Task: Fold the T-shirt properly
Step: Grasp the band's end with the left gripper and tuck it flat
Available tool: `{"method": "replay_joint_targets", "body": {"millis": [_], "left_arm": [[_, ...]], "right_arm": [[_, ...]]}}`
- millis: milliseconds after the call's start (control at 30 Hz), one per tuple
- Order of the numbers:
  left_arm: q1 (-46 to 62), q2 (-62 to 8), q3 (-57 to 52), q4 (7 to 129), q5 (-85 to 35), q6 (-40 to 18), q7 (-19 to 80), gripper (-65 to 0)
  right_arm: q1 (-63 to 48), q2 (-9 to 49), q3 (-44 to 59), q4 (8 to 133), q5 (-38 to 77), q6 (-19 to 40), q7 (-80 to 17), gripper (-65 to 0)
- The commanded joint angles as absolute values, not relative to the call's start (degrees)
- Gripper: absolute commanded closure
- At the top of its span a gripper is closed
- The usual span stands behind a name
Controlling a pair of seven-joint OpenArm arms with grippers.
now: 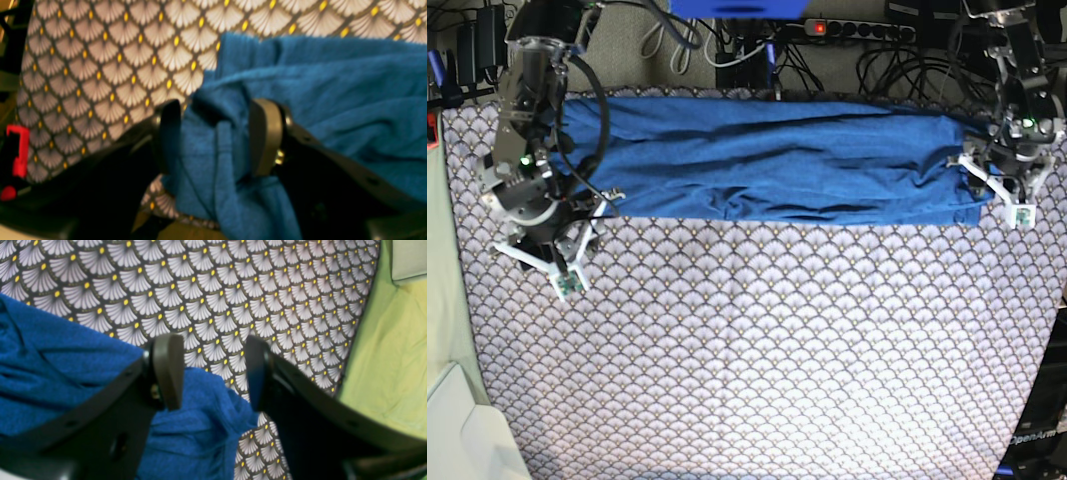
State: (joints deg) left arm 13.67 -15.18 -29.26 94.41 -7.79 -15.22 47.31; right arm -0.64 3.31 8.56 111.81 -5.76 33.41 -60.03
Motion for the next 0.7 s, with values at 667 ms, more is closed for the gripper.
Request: {"method": "replay_joint_targets", "body": {"millis": [667], "left_arm": [[13.2,-23.2,-29.3,86.5,-21.6,-15.1,45.8,-41.0]], "right_arm": [[0.0,3.6,8.6,112.7,-5.7,33.6,-59.1,-30.2]]}}
